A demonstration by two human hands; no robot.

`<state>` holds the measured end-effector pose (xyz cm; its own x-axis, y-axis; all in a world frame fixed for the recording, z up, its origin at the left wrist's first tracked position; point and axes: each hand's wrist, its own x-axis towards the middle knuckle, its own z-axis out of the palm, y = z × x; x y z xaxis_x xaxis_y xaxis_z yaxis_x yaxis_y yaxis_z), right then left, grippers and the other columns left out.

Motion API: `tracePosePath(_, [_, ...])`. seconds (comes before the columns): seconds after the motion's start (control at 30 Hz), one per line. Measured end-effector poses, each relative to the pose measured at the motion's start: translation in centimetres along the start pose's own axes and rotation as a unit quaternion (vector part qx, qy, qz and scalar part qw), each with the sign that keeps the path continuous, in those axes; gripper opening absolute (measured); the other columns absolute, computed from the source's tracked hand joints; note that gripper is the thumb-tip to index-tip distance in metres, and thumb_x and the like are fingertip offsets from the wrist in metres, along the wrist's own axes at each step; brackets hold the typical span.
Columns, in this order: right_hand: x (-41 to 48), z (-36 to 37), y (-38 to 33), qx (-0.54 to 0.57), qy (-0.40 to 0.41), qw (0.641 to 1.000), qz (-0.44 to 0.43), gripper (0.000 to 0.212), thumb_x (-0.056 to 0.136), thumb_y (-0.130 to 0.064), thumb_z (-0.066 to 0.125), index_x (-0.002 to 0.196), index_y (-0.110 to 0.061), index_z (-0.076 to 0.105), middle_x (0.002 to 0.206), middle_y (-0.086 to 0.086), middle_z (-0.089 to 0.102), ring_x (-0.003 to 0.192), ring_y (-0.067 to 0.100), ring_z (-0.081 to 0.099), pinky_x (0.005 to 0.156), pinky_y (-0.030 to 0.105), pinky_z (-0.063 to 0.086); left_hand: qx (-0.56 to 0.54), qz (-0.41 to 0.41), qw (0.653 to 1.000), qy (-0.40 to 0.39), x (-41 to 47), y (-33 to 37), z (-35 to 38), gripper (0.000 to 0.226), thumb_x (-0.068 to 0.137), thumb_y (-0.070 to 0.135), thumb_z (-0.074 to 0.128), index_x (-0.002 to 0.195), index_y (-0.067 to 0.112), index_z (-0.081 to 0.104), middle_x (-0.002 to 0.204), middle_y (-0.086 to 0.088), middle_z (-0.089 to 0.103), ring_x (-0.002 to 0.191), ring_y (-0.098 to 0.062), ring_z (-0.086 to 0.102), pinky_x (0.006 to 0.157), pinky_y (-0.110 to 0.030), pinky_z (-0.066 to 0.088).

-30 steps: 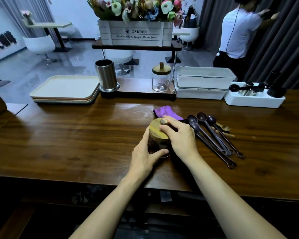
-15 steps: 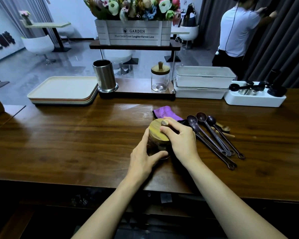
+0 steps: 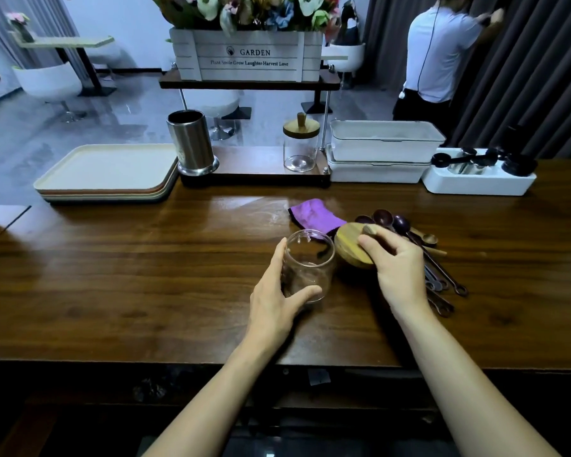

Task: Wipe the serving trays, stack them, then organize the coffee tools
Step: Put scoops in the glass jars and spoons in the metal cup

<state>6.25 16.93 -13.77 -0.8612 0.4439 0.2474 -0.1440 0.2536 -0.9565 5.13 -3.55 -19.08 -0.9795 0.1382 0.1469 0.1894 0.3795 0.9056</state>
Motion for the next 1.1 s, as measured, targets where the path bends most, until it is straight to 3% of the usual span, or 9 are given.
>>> tracePosePath(0.07, [-1.1, -0.8, 1.6, -0.047, -0.005, 0.998, 0.029, 0.026, 0.091, -0.021, 0.072, 0.117, -0.023, 0.074, 0.108, -0.018, 0.073, 0.107, -0.003, 0.065, 0.102, 0.029, 0.051, -0.001, 0.002, 1.000, -0.001, 0.0, -0.2, 0.1, 0.108, 0.073, 0.042, 0.089, 0.157, 0.050, 0.020, 0.145, 0.029, 0.051, 0.137, 0.006, 0.045, 0.117, -0.033, 0.039])
tracePosePath(0.2, [-2.8, -1.6, 3.4, -0.147, -0.016, 0.988, 0.035, 0.025, 0.089, -0.029, 0.074, 0.114, -0.029, 0.075, 0.108, -0.025, 0.067, 0.111, 0.001, 0.061, 0.102, 0.026, 0.045, -0.010, 0.000, 1.000, 0.010, 0.2, -0.6, 0.2, 0.109, 0.076, 0.036, 0.089, 0.158, 0.048, 0.018, 0.153, 0.025, 0.044, 0.140, 0.002, 0.043, 0.118, -0.033, 0.037])
tracePosePath(0.3, [-3.7, -1.9, 4.1, -0.228, -0.036, 0.972, 0.045, 0.025, 0.088, -0.038, 0.073, 0.112, -0.030, 0.073, 0.126, -0.020, 0.066, 0.118, 0.006, 0.058, 0.099, 0.028, 0.041, -0.010, 0.008, 1.000, 0.008, 0.2, -0.7, 0.1, 0.109, 0.077, 0.034, 0.087, 0.160, 0.045, 0.016, 0.158, 0.017, 0.041, 0.142, -0.002, 0.042, 0.118, -0.031, 0.036])
tracePosePath(0.57, [-3.7, -3.4, 4.4, -0.268, -0.074, 0.960, 0.027, 0.035, 0.089, -0.041, 0.073, 0.121, -0.028, 0.070, 0.130, -0.015, 0.065, 0.119, 0.007, 0.058, 0.094, 0.021, 0.039, 0.019, 0.015, 1.000, -0.019, 0.1, -0.4, 0.3, 0.109, 0.074, 0.049, 0.083, 0.156, 0.056, 0.013, 0.157, 0.015, 0.044, 0.143, -0.009, 0.043, 0.109, -0.028, 0.036])
tracePosePath(0.67, [-2.8, -4.8, 4.2, -0.238, -0.087, 0.967, 0.040, 0.044, 0.088, -0.048, 0.071, 0.128, -0.030, 0.068, 0.125, -0.019, 0.064, 0.115, 0.000, 0.056, 0.098, 0.020, 0.043, 0.040, 0.016, 0.999, -0.023, 0.0, -0.1, 0.6, 0.109, 0.075, 0.043, 0.086, 0.156, 0.057, 0.014, 0.153, 0.015, 0.048, 0.141, -0.009, 0.045, 0.104, -0.025, 0.037])
tracePosePath(0.83, [0.4, -8.7, 4.5, -0.182, -0.013, 0.983, 0.033, 0.032, 0.093, -0.032, 0.070, 0.124, -0.024, 0.072, 0.110, -0.017, 0.069, 0.094, -0.025, 0.055, 0.080, -0.003, 0.041, 0.068, 0.012, 0.997, -0.020, 0.1, 0.3, 1.1, 0.110, 0.076, 0.041, 0.085, 0.155, 0.059, 0.011, 0.154, 0.014, 0.047, 0.141, -0.013, 0.045, 0.107, -0.029, 0.039])
tracePosePath(0.9, [2.2, -10.1, 4.6, -0.199, 0.014, 0.979, 0.034, 0.031, 0.095, -0.031, 0.067, 0.125, -0.023, 0.071, 0.112, -0.014, 0.070, 0.092, -0.015, 0.058, 0.082, 0.000, 0.042, 0.080, 0.008, 0.997, -0.016, 0.1, 0.6, 1.3, 0.110, 0.078, 0.039, 0.085, 0.155, 0.059, 0.010, 0.154, 0.014, 0.047, 0.140, -0.013, 0.046, 0.105, -0.029, 0.039])
tracePosePath(1.0, [5.2, -11.8, 5.1, -0.238, 0.035, 0.970, 0.036, 0.028, 0.098, -0.029, 0.062, 0.124, -0.023, 0.071, 0.115, -0.011, 0.069, 0.106, 0.004, 0.057, 0.092, 0.004, 0.038, 0.085, 0.000, 0.996, -0.008, 0.1, 1.2, 1.7, 0.109, 0.077, 0.040, 0.084, 0.156, 0.058, 0.010, 0.153, 0.017, 0.046, 0.135, -0.005, 0.044, 0.103, -0.027, 0.038])
tracePosePath(1.1, [8.3, -12.5, 6.1, -0.280, 0.021, 0.959, 0.049, 0.028, 0.099, -0.029, 0.060, 0.125, -0.025, 0.070, 0.123, -0.002, 0.071, 0.123, 0.023, 0.058, 0.108, 0.040, 0.045, 0.085, -0.010, 0.996, 0.001, 0.1, 1.7, 2.0, 0.108, 0.072, 0.052, 0.077, 0.157, 0.056, 0.010, 0.149, 0.022, 0.043, 0.132, -0.001, 0.040, 0.104, -0.027, 0.037])
